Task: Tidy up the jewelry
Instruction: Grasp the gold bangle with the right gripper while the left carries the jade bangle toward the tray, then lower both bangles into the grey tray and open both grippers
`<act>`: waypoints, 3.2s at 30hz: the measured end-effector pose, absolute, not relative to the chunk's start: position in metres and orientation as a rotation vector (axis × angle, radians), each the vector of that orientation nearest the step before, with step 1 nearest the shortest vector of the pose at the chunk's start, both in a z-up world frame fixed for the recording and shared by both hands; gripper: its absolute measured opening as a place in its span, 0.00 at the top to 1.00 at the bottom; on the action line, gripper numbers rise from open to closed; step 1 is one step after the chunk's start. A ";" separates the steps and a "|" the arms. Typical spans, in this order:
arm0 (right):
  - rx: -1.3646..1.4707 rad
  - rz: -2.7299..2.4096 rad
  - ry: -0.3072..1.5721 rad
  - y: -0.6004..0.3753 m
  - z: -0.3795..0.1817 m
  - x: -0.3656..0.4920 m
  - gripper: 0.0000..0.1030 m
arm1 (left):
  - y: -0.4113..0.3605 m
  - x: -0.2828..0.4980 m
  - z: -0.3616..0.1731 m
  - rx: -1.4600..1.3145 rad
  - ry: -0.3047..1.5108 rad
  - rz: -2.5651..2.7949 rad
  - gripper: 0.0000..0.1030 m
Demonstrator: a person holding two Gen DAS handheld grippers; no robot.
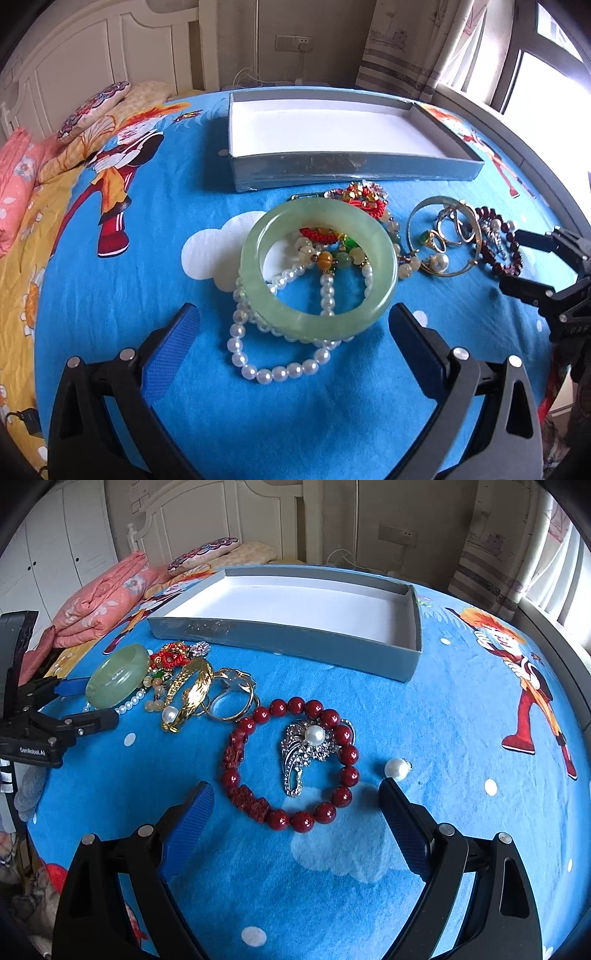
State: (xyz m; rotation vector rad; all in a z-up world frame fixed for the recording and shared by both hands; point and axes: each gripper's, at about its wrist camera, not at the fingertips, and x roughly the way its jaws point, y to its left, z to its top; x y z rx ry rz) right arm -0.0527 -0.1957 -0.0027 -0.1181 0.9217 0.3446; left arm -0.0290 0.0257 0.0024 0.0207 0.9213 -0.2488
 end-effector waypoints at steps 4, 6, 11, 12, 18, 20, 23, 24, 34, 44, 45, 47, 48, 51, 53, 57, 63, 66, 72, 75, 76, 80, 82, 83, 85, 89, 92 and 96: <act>-0.101 0.346 0.920 -0.199 -0.002 -0.054 0.16 | 0.032 -0.026 0.007 -0.045 0.916 -0.265 0.02; -0.120 0.336 0.919 -0.196 -0.003 -0.055 0.16 | 0.031 -0.020 0.009 -0.056 0.911 -0.263 0.02; -0.109 0.323 0.913 -0.198 -0.002 -0.056 0.16 | 0.014 -0.003 0.018 0.029 0.880 -0.218 0.02; -0.094 0.316 0.909 -0.200 -0.001 -0.056 0.16 | 0.010 -0.001 0.019 0.044 0.876 -0.217 0.03; -0.078 0.403 0.739 -0.193 0.022 -0.074 0.16 | 0.003 -0.010 0.018 0.083 0.830 -0.219 0.24; -0.124 0.445 0.706 -0.179 0.029 -0.077 0.18 | 0.005 -0.017 0.019 0.086 0.804 -0.208 0.24; -0.200 0.503 0.680 -0.157 0.037 -0.076 0.20 | 0.012 -0.032 0.027 0.069 0.749 -0.193 0.24; -0.226 0.519 0.675 -0.148 0.040 -0.074 0.21 | 0.014 -0.037 0.030 0.058 0.737 -0.194 0.24; -0.521 0.772 0.722 -0.100 0.035 -0.041 0.24 | 0.032 -0.059 0.032 -0.014 0.717 -0.208 0.24; -0.765 0.888 0.862 -0.082 0.011 -0.016 0.29 | 0.037 -0.054 0.028 -0.051 0.740 -0.225 0.24; -0.760 0.888 0.865 -0.082 0.012 -0.013 0.34 | 0.037 -0.054 0.028 -0.051 0.740 -0.226 0.24; -0.766 0.880 0.854 -0.083 0.012 -0.012 0.37 | 0.036 -0.054 0.028 -0.048 0.743 -0.228 0.24; -0.770 0.885 0.850 -0.083 0.012 -0.011 0.41 | 0.036 -0.054 0.028 -0.047 0.743 -0.228 0.24; -0.786 0.887 0.827 -0.086 0.013 -0.016 0.45 | 0.036 -0.053 0.028 -0.051 0.743 -0.228 0.24; -0.783 0.887 0.815 -0.089 0.014 -0.020 0.45 | 0.035 -0.053 0.028 -0.051 0.743 -0.226 0.24; -0.704 0.887 0.777 -0.103 0.025 -0.028 0.45 | 0.034 -0.054 0.029 -0.046 0.738 -0.220 0.24; -0.598 0.894 0.736 -0.120 0.042 -0.035 0.45 | 0.029 -0.054 0.029 -0.012 0.730 -0.214 0.24; -0.588 0.885 0.729 -0.125 0.042 -0.038 0.45 | 0.027 -0.055 0.030 -0.006 0.728 -0.213 0.24; -0.532 0.849 0.699 -0.134 0.042 -0.033 0.45 | 0.017 -0.053 0.036 0.021 0.723 -0.222 0.24; -0.491 0.809 0.677 -0.141 0.044 -0.026 0.45 | 0.008 -0.047 0.043 0.051 0.711 -0.225 0.24; -0.479 0.788 0.670 -0.144 0.045 -0.023 0.45 | 0.004 -0.044 0.048 0.062 0.704 -0.226 0.24; -0.402 0.683 0.653 -0.158 0.051 -0.001 0.45 | -0.007 -0.020 0.065 0.081 0.691 -0.239 0.24; -0.351 0.638 0.652 -0.164 0.055 0.013 0.45 | -0.012 -0.001 0.073 0.089 0.694 -0.241 0.24; -0.322 0.617 0.653 -0.167 0.057 0.020 0.45 | -0.014 0.010 0.076 0.088 0.699 -0.241 0.24; -0.261 0.571 0.678 -0.171 0.059 0.039 0.45 | -0.020 0.036 0.080 0.091 0.724 -0.242 0.24; -0.206 0.452 0.742 -0.173 0.053 0.080 0.45 | -0.026 0.093 0.078 0.086 0.797 -0.224 0.24; -0.180 0.395 0.773 -0.174 0.047 0.106 0.45 | -0.028 0.130 0.070 0.075 0.853 -0.196 0.24; -0.171 0.349 0.823 -0.178 0.036 0.129 0.45 | -0.031 0.157 0.057 0.107 0.901 -0.167 0.24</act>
